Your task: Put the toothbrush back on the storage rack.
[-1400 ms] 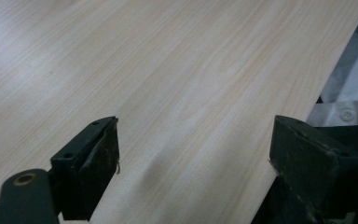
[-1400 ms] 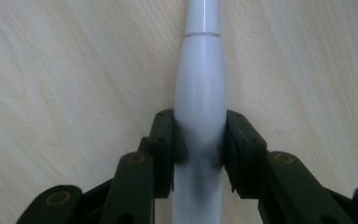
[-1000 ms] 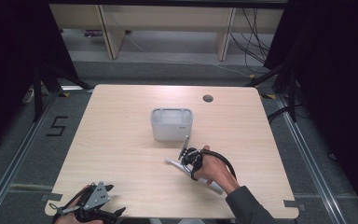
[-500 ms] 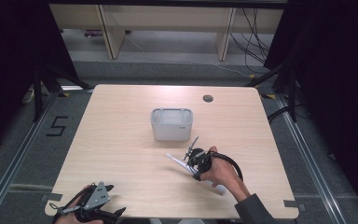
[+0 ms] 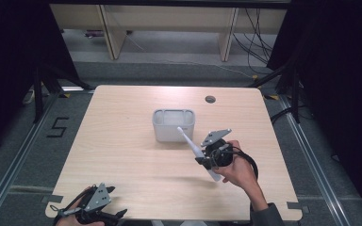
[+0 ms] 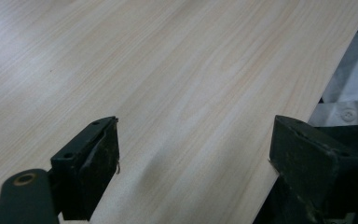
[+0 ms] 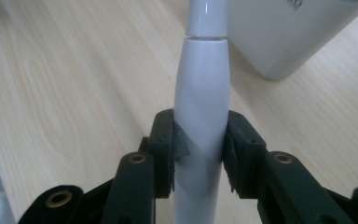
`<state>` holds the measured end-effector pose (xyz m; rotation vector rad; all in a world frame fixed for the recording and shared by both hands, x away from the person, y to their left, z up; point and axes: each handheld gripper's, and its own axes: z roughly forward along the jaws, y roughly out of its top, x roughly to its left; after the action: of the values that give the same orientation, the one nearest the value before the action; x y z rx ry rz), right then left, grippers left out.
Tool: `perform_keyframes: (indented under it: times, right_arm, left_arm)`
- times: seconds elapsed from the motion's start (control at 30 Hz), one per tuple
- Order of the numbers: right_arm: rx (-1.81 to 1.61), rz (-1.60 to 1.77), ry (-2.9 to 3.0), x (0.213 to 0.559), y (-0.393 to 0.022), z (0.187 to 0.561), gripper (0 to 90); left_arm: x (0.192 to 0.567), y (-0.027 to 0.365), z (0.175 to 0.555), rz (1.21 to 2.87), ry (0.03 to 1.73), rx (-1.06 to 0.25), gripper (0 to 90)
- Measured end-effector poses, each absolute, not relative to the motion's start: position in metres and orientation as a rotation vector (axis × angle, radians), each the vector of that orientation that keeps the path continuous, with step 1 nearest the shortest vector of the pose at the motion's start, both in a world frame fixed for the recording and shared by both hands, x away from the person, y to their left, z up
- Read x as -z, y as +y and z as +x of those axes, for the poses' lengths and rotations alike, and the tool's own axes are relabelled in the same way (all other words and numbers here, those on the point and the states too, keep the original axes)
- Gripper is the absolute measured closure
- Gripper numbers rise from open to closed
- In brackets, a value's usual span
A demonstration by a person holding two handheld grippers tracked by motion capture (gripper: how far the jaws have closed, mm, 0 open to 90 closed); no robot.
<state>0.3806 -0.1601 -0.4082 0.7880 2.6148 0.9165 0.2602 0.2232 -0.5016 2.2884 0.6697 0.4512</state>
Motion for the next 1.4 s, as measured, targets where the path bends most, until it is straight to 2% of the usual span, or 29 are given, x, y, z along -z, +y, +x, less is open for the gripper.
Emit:
perform_keyframes:
  times: [0.27,0.63,1.4]
  right_arm:
    - [-1.051,0.789,2.541,0.4,-0.163,0.384,66.8]
    - [-1.268,0.908,2.385,0.389,-0.177,0.408,66.7]
    - [-1.422,0.963,2.22,0.364,-0.169,0.443,66.7]
  left_arm:
    - [0.501,0.223,0.261,2.273,0.676,-0.452,15.7]
    - [0.501,0.223,0.261,2.28,0.682,-0.453,15.7]
    - [0.502,0.223,0.261,2.275,0.681,-0.457,15.7]
